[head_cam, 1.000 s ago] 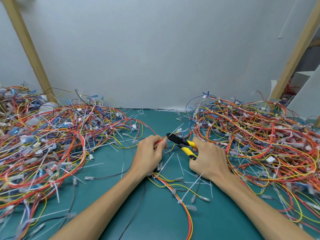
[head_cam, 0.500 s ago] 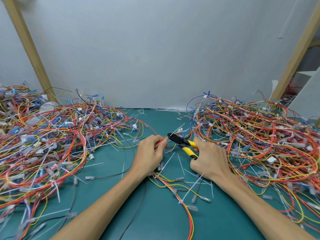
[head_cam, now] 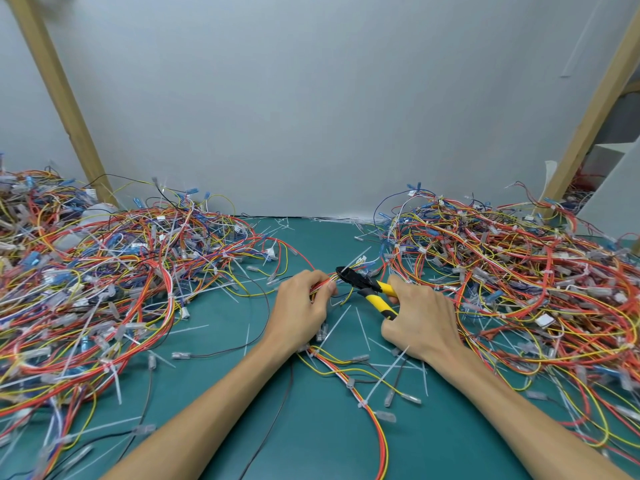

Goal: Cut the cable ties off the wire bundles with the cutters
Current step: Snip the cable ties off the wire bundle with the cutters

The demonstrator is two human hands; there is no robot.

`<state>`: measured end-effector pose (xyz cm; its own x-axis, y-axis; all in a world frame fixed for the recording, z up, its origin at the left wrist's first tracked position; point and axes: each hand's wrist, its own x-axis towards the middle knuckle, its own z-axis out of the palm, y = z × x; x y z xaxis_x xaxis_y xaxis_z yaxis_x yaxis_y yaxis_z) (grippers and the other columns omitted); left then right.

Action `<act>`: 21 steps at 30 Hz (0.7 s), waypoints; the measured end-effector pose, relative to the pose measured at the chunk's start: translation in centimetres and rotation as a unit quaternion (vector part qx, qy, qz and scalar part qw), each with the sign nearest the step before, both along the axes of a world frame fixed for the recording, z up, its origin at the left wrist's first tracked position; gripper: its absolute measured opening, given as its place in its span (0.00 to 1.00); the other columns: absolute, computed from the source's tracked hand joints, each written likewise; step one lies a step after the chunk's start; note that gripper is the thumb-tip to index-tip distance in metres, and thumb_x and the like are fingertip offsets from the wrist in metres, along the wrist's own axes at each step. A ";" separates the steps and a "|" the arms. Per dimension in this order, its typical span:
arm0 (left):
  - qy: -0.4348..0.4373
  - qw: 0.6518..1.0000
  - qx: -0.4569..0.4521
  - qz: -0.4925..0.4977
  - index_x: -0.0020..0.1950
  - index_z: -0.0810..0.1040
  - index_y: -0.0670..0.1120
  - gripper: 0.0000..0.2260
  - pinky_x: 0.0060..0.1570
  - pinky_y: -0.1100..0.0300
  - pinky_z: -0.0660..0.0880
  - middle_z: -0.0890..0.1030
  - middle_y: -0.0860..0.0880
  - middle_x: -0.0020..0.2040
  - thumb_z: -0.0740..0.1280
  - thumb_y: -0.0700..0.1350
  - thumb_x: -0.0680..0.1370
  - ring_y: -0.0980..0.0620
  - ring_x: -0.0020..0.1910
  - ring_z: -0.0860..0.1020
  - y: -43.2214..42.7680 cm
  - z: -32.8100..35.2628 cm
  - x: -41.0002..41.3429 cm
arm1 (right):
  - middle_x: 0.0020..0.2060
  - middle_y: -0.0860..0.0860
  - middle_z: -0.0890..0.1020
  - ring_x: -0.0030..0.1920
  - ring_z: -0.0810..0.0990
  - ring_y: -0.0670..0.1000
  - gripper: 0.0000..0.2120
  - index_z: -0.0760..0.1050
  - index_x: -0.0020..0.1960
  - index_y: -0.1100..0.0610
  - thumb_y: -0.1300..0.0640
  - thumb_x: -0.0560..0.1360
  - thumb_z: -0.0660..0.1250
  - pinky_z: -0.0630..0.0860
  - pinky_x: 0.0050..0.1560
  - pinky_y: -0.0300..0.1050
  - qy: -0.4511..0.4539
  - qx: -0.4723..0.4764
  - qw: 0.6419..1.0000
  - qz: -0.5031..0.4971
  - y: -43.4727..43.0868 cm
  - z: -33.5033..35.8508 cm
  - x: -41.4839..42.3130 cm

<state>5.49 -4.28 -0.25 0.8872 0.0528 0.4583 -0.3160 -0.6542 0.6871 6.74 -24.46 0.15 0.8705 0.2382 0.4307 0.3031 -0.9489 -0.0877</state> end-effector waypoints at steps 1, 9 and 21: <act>0.000 1.000 0.000 0.000 0.45 0.82 0.47 0.08 0.37 0.64 0.59 0.77 0.52 0.38 0.64 0.46 0.80 0.54 0.38 0.70 0.0 0.0 0.0 | 0.26 0.48 0.71 0.30 0.72 0.57 0.11 0.63 0.39 0.51 0.51 0.59 0.61 0.61 0.28 0.43 0.001 0.001 1.000 0.000 0.0 0.0 0.0; 0.003 1.000 -0.006 -0.004 0.44 0.82 0.47 0.08 0.39 0.62 0.61 0.80 0.49 0.40 0.64 0.45 0.80 0.53 0.40 0.72 0.0 -0.1 0.1 | 0.25 0.48 0.71 0.29 0.71 0.58 0.11 0.65 0.39 0.52 0.50 0.58 0.60 0.61 0.28 0.43 -0.010 0.001 1.000 -0.006 0.0 -0.1 0.1; 0.007 1.000 -0.007 0.001 0.44 0.82 0.48 0.09 0.37 0.63 0.59 0.78 0.51 0.39 0.64 0.46 0.80 0.55 0.38 0.71 0.0 -0.1 0.1 | 0.23 0.45 0.65 0.28 0.70 0.56 0.10 0.64 0.36 0.51 0.51 0.56 0.60 0.64 0.28 0.42 -0.001 0.026 1.000 0.005 0.0 0.0 0.0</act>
<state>5.55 -4.24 -0.34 0.8932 0.0602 0.4455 -0.3057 -0.6452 0.7001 6.75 -24.48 0.11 0.8672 0.2236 0.4449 0.3123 -0.9402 -0.1361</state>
